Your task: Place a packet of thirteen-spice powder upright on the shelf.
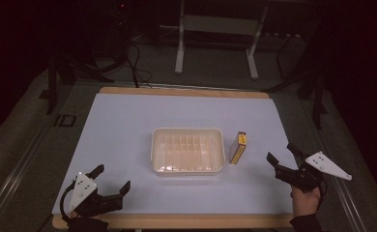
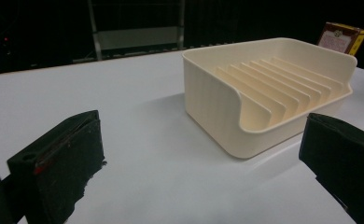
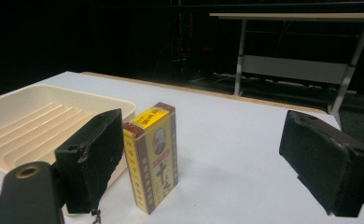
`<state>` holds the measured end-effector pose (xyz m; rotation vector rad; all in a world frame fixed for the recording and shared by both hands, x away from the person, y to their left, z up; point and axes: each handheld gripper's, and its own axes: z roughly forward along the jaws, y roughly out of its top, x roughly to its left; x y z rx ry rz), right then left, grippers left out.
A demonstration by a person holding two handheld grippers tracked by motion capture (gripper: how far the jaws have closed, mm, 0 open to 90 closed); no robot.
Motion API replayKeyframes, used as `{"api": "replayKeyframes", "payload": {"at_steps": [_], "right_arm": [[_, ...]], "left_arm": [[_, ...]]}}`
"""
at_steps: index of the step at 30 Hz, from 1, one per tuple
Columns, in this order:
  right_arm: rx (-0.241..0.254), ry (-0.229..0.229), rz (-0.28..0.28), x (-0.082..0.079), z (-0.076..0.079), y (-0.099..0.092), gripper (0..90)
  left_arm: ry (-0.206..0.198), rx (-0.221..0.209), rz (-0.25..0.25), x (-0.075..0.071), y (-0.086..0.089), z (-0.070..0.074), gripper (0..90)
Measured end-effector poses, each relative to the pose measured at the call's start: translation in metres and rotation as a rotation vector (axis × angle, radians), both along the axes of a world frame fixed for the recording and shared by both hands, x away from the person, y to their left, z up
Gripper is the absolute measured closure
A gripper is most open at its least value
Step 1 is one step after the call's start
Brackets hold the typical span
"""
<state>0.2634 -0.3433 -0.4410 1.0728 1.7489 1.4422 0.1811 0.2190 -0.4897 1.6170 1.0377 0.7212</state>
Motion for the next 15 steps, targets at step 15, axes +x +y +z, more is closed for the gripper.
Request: {"api": "replayKeyframes", "payload": {"at_steps": [15], "right_arm": [[-0.043, 0.110, 0.076, 0.016, 0.010, 0.000, 14.0]], "left_arm": [[-0.006, 0.013, -0.011, -0.002, 0.000, -0.001, 0.1]]}}
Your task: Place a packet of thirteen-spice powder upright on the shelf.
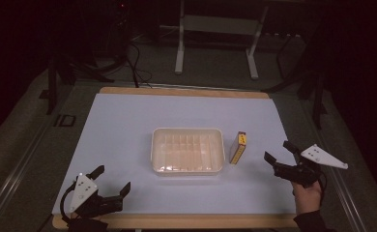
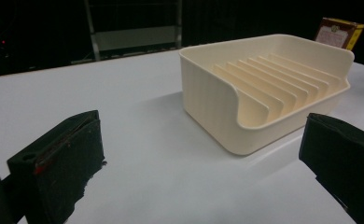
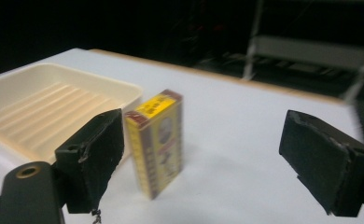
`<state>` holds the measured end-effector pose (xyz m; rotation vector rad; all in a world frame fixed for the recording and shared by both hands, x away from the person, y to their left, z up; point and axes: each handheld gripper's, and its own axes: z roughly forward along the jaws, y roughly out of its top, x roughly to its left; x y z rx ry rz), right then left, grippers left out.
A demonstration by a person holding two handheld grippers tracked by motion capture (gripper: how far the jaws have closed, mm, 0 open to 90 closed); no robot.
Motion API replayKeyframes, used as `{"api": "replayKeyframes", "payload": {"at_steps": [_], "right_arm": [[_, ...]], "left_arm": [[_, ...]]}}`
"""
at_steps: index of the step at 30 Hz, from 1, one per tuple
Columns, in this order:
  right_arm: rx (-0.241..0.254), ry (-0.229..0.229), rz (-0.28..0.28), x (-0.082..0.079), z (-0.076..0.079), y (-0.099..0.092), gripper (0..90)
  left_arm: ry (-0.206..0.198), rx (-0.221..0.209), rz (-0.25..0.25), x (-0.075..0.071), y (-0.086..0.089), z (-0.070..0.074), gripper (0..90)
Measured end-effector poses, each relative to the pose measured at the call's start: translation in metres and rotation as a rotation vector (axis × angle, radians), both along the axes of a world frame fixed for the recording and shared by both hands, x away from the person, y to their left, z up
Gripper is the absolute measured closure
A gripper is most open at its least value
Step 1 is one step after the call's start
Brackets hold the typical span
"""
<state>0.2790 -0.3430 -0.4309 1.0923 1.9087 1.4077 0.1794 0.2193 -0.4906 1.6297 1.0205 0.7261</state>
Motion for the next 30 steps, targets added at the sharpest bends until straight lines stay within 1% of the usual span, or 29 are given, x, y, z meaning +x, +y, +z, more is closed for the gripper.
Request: {"api": "replayKeyframes", "payload": {"at_steps": [1, 3, 5, 6, 7, 8, 9, 13, 14, 16, 17, 18, 19, 20, 22, 24, 26, 28, 30], "right_arm": [[-0.046, -0.012, -0.002, 0.004, 0.004, -0.002, 12.9], [-0.090, -0.007, -0.005, 0.009, 0.007, -0.003, 12.5], [-0.113, 0.006, 0.004, 0.014, 0.009, -0.007, 11.8], [-0.122, 0.023, 0.014, 0.017, 0.010, -0.008, 11.8], [-0.141, 0.036, 0.018, 0.020, 0.010, -0.010, 12.0], [-0.152, 0.044, 0.026, 0.021, 0.011, -0.010, 13.5], [-0.166, 0.071, 0.061, 0.025, 0.012, -0.011, 14.1], [-0.183, 0.189, 0.181, 0.035, 0.014, -0.015, 14.1], [-0.194, 0.212, 0.205, 0.037, 0.013, -0.016, 14.1], [-0.205, 0.269, 0.277, 0.042, 0.010, -0.019, 14.1], [-0.220, 0.301, 0.315, 0.044, 0.007, -0.021, 14.1], [-0.220, 0.301, 0.315, 0.044, 0.007, -0.021, 14.1], [-0.228, 0.330, 0.359, 0.046, 0.004, -0.022, 14.1], [-0.252, 0.398, 0.444, 0.049, -0.004, -0.024, 14.1], [-0.275, 0.432, 0.515, 0.049, -0.012, -0.024, 14.2], [-0.312, 0.463, 0.570, 0.048, -0.020, -0.024, 14.2], [-0.328, 0.487, 0.629, 0.047, -0.027, -0.022, 14.2], [-0.339, 0.501, 0.679, 0.046, -0.032, -0.021, 14.2], [-0.377, 0.503, 0.718, 0.044, -0.036, -0.018, 14.2]], "left_arm": [[0.000, 0.002, -0.003, 0.000, 0.000, 0.000, 0.1], [-0.001, 0.002, -0.002, 0.000, 0.000, 0.000, 0.1], [0.002, 0.002, 0.000, 0.000, 0.001, 0.000, 0.1], [0.002, 0.002, 0.000, 0.000, 0.001, 0.000, 0.1], [0.004, 0.000, 0.001, 0.000, 0.001, 0.000, 0.1], [0.004, 0.000, 0.002, 0.000, 0.001, -0.001, 0.1], [0.004, 0.000, 0.002, 0.000, 0.001, -0.001, 0.1], [0.011, 0.005, 0.004, 0.000, 0.001, -0.001, 0.1], [0.012, 0.005, 0.003, 0.001, 0.001, -0.001, 0.1], [0.013, 0.005, 0.002, 0.001, 0.001, -0.001, 0.1], [0.014, 0.004, 0.002, 0.001, 0.001, -0.001, 0.1], [0.014, 0.004, 0.002, 0.001, 0.001, -0.001, 0.1], [0.014, 0.004, 0.002, 0.001, 0.001, -0.001, 0.1], [0.015, 0.004, 0.001, 0.001, 0.001, -0.001, 0.1], [0.016, 0.005, 0.002, 0.001, 0.001, -0.001, 0.1], [0.016, 0.005, 0.003, 0.001, 0.001, -0.002, 0.1], [0.017, 0.005, 0.002, 0.001, 0.001, -0.002, 0.1], [0.018, 0.006, 0.002, 0.001, 0.001, -0.002, 0.1], [0.018, 0.006, 0.002, 0.001, 0.001, -0.002, 0.1]]}}
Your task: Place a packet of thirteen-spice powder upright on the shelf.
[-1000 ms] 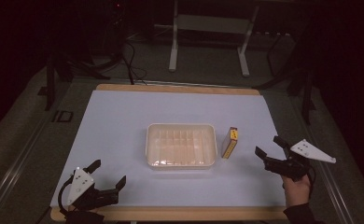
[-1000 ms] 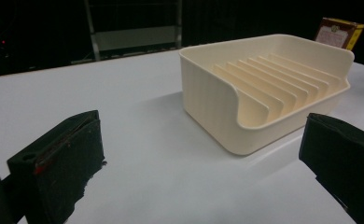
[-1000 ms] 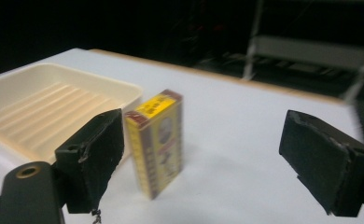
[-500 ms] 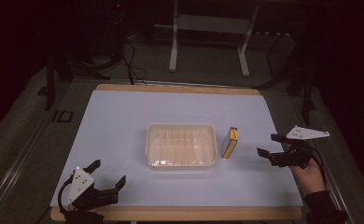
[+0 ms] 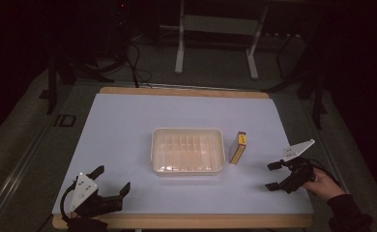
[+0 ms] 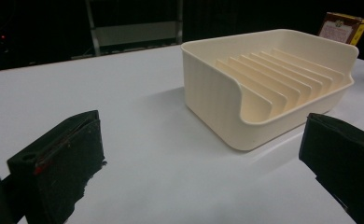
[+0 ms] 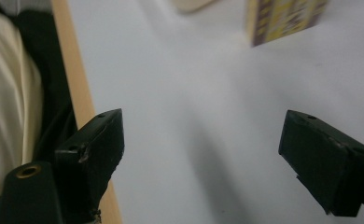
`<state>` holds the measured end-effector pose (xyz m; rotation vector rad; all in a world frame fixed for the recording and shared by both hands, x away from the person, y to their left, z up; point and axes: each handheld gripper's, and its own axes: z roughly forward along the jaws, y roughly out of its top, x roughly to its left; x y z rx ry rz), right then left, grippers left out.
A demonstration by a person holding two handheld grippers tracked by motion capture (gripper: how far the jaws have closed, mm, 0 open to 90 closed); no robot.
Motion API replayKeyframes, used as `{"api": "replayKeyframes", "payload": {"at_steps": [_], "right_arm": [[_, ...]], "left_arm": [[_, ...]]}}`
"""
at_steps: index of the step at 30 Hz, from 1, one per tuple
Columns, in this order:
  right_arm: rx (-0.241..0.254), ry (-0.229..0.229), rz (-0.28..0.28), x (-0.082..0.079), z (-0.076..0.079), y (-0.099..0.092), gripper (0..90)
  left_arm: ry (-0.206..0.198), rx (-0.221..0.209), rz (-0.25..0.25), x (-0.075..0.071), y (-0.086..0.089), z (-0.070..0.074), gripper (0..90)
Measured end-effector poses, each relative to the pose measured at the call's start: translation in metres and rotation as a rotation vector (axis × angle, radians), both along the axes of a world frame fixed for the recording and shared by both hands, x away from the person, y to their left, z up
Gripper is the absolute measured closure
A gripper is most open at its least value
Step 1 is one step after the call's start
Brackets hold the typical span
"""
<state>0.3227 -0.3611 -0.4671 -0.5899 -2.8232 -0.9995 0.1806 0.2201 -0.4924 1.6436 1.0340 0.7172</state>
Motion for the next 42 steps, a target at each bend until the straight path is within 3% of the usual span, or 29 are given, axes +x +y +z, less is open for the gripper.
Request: {"api": "replayKeyframes", "payload": {"at_steps": [6, 15, 23, 33, 37, 42], "right_arm": [[-0.102, 0.029, 0.083, -0.003, -0.004, 0.008, 14.2], [-0.331, 0.021, 0.145, -0.003, -0.001, 0.023, 14.2], [-0.397, 0.014, 0.161, -0.004, 0.005, 0.035, 14.4], [-0.562, 0.063, 0.230, -0.009, 0.010, 0.053, 14.5], [-0.627, 0.050, 0.257, -0.011, 0.012, 0.061, 14.5], [-0.664, 0.045, 0.276, -0.013, 0.016, 0.069, 14.5]], "left_arm": [[0.000, 0.000, 0.000, 0.000, 0.000, 0.000, 0.1], [0.004, -0.002, 0.001, 0.000, 0.001, 0.000, 0.1], [0.006, -0.004, 0.001, 0.000, 0.001, 0.000, 0.1], [0.008, 0.001, -0.006, 0.000, 0.000, -0.001, 0.1], [0.007, 0.002, -0.010, 0.000, 0.000, -0.001, 0.1], [0.008, 0.003, -0.014, 0.000, 0.000, -0.001, 0.1]]}}
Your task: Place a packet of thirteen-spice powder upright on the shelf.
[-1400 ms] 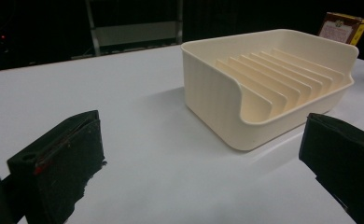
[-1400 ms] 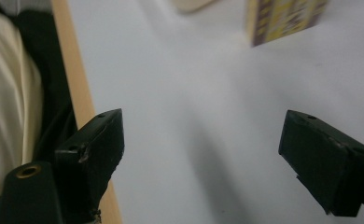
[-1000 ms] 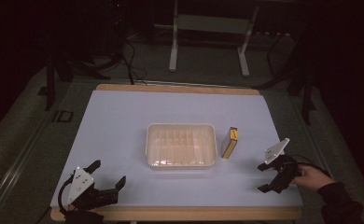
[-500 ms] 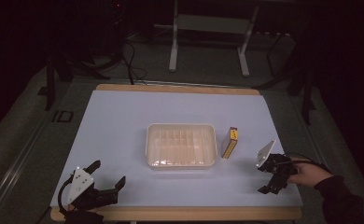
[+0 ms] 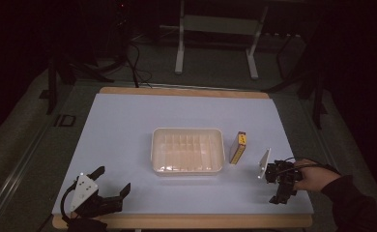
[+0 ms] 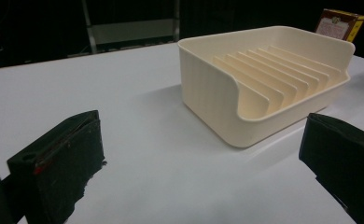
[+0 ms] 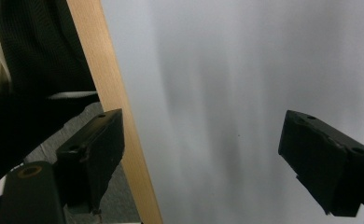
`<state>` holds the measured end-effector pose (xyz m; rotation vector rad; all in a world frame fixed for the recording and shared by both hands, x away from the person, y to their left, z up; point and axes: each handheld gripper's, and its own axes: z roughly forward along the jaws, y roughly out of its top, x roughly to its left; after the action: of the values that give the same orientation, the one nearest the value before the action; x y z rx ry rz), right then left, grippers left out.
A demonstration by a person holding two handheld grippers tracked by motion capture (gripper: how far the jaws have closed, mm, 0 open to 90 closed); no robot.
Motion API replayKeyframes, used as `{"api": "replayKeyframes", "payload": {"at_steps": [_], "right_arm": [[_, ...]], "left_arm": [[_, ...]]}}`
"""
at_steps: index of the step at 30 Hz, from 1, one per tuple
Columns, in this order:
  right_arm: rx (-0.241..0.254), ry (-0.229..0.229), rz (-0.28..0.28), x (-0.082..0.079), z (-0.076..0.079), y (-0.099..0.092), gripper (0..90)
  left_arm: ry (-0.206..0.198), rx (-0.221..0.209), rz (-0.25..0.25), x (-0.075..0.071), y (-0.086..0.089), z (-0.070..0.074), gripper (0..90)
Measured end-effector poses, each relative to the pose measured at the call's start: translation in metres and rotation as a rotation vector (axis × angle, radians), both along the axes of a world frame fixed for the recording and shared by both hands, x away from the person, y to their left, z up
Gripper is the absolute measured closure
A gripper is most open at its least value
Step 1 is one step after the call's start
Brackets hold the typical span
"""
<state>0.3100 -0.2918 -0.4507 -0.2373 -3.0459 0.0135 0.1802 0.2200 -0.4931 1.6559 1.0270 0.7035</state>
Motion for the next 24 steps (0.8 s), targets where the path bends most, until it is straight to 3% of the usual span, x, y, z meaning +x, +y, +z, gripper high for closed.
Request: {"api": "replayKeyframes", "payload": {"at_steps": [16, 24], "right_arm": [[0.048, 0.019, 0.064, -0.007, 0.006, 0.026, 14.5], [0.103, 0.022, 0.108, -0.007, 0.012, 0.037, 14.5]], "left_arm": [[0.001, -0.001, -0.001, 0.000, 0.001, 0.000, 0.1], [0.001, 0.001, -0.004, -0.001, 0.000, 0.000, 0.1]]}}
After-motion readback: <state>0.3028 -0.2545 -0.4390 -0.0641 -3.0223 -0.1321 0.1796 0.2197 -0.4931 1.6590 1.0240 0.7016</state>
